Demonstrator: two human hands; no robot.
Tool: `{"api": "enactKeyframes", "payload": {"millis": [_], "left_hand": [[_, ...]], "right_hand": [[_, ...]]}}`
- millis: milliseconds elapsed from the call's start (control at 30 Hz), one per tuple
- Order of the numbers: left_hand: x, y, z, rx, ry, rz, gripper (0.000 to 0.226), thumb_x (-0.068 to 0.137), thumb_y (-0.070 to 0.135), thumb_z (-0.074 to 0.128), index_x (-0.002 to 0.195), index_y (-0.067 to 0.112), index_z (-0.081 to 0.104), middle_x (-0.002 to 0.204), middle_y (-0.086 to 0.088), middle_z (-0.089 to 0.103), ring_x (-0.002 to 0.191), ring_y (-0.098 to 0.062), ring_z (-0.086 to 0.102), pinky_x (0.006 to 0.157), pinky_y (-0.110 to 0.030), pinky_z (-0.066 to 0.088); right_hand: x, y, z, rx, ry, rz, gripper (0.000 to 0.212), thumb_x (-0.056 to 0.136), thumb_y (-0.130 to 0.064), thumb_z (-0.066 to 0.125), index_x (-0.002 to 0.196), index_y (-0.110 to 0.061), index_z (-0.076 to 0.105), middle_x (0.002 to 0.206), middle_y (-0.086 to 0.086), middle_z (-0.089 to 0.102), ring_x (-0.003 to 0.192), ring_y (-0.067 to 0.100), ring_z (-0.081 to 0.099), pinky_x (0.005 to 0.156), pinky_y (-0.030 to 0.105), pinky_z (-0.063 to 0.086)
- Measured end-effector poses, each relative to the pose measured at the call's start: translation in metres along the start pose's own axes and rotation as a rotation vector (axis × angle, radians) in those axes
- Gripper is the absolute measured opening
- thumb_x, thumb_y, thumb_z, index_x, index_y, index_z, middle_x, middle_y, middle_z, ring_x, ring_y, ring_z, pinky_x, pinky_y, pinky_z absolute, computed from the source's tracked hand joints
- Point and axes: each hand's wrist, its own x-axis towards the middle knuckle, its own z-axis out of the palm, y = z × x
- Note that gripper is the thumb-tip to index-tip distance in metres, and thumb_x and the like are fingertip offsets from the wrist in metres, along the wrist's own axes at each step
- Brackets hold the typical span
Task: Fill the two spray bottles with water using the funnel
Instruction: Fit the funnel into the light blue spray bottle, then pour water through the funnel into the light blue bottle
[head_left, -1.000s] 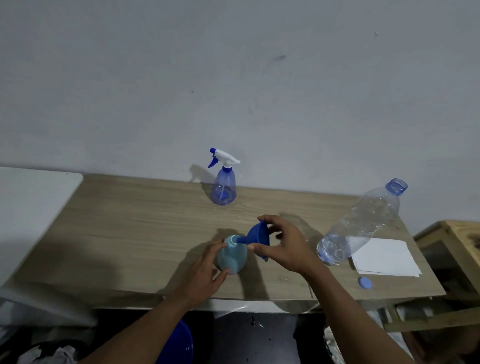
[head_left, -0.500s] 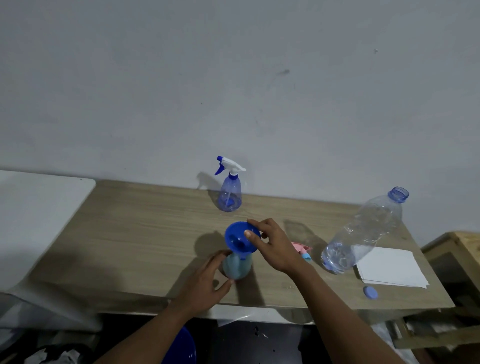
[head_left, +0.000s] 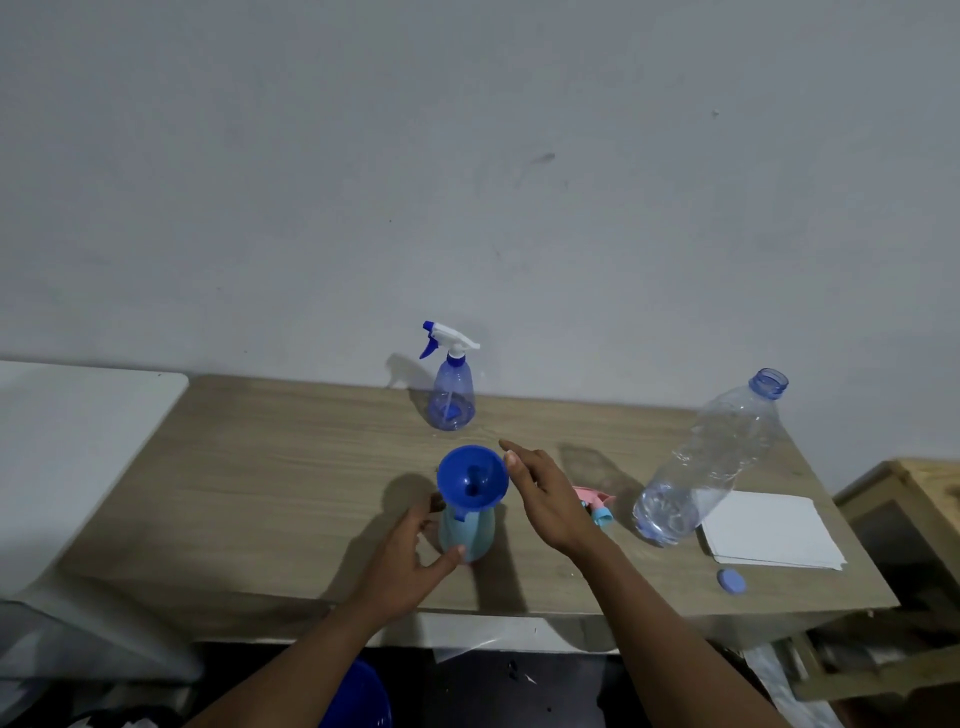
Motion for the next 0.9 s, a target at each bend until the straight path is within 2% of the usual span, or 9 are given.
{"api": "enactKeyframes", "payload": {"millis": [100, 233, 333, 400, 467, 567, 700, 800, 900], "left_hand": [[0.003, 0.01, -0.003, -0.056, 0.01, 0.047, 0.065, 0.075, 0.051, 0.077, 0.131, 0.048, 0.043, 0.128, 0.026, 0.056, 0.115, 0.001, 0.057, 0.09, -0.023, 0.048], [0.014, 0.016, -0.004, -0.09, 0.08, 0.013, 0.104, 0.059, 0.07, 0.081, 0.146, 0.033, 0.036, 0.129, 0.013, 0.06, 0.112, -0.008, 0.062, 0.092, -0.031, 0.052], [0.023, 0.026, -0.004, -0.063, 0.109, -0.01, 0.115, 0.048, 0.076, 0.081, 0.145, 0.035, 0.035, 0.124, 0.014, 0.061, 0.106, -0.006, 0.064, 0.09, -0.027, 0.05], [0.028, 0.03, -0.003, -0.05, 0.124, -0.014, 0.112, 0.046, 0.074, 0.083, 0.142, 0.036, 0.04, 0.12, 0.017, 0.062, 0.103, -0.005, 0.064, 0.089, -0.03, 0.053], [0.03, 0.034, -0.002, -0.028, 0.138, -0.005, 0.097, 0.049, 0.065, 0.088, 0.133, 0.037, 0.048, 0.117, 0.017, 0.064, 0.1, -0.003, 0.065, 0.087, -0.035, 0.056], [0.029, 0.039, 0.0, -0.001, 0.165, 0.02, 0.076, 0.058, 0.045, 0.092, 0.123, 0.038, 0.054, 0.112, 0.017, 0.067, 0.095, -0.002, 0.064, 0.087, -0.04, 0.057], [0.026, 0.041, -0.002, -0.004, 0.166, 0.007, 0.095, 0.056, 0.054, 0.09, 0.138, 0.037, 0.044, 0.117, 0.019, 0.063, 0.099, -0.003, 0.064, 0.086, -0.034, 0.056], [0.026, 0.043, -0.003, 0.02, 0.151, 0.031, 0.084, 0.058, 0.053, 0.089, 0.131, 0.044, 0.049, 0.116, 0.02, 0.065, 0.097, -0.004, 0.065, 0.084, -0.036, 0.057], [0.027, 0.043, -0.002, 0.022, 0.155, 0.03, 0.082, 0.056, 0.054, 0.09, 0.127, 0.045, 0.051, 0.116, 0.02, 0.065, 0.096, -0.004, 0.064, 0.083, -0.036, 0.057]], "right_hand": [[-0.008, 0.009, -0.007, 0.06, 0.148, 0.013, 0.037, 0.102, -0.041, 0.05, 0.134, -0.026, 0.057, 0.119, -0.011, 0.058, 0.107, -0.003, 0.055, 0.081, 0.004, 0.04], [-0.028, 0.034, -0.03, 0.146, 0.587, 0.044, 0.01, 0.096, -0.019, 0.064, 0.106, -0.018, 0.061, 0.095, 0.001, 0.065, 0.087, 0.002, 0.064, 0.073, 0.016, 0.048], [-0.047, 0.051, -0.054, 0.224, 0.987, 0.177, 0.035, 0.087, -0.02, 0.075, 0.111, -0.015, 0.051, 0.107, 0.008, 0.058, 0.101, 0.028, 0.059, 0.086, 0.037, 0.05], [-0.051, 0.057, -0.075, 0.183, 1.13, 0.257, 0.066, 0.076, -0.028, 0.085, 0.127, -0.014, 0.045, 0.125, 0.011, 0.05, 0.116, 0.031, 0.05, 0.099, 0.053, 0.045], [-0.05, 0.055, -0.102, 0.143, 1.11, 0.277, 0.096, 0.068, -0.033, 0.091, 0.144, -0.015, 0.034, 0.143, 0.013, 0.04, 0.132, 0.033, 0.039, 0.107, 0.059, 0.038], [-0.039, 0.054, -0.137, 0.102, 0.958, 0.193, 0.113, 0.067, -0.032, 0.093, 0.154, -0.019, 0.023, 0.155, 0.009, 0.032, 0.142, 0.03, 0.034, 0.115, 0.05, 0.036], [-0.028, 0.059, -0.155, 0.139, 0.857, 0.141, 0.093, 0.073, -0.029, 0.089, 0.146, -0.025, 0.033, 0.146, 0.004, 0.048, 0.135, 0.028, 0.047, 0.109, 0.045, 0.044], [-0.032, 0.055, -0.157, 0.116, 0.857, 0.11, 0.078, 0.076, -0.028, 0.086, 0.139, -0.024, 0.04, 0.135, 0.003, 0.056, 0.125, 0.028, 0.055, 0.103, 0.042, 0.048], [-0.044, 0.041, -0.157, 0.061, 0.843, -0.035, 0.076, 0.077, -0.029, 0.085, 0.139, -0.027, 0.041, 0.127, -0.004, 0.055, 0.117, 0.02, 0.055, 0.1, 0.04, 0.05]]}}
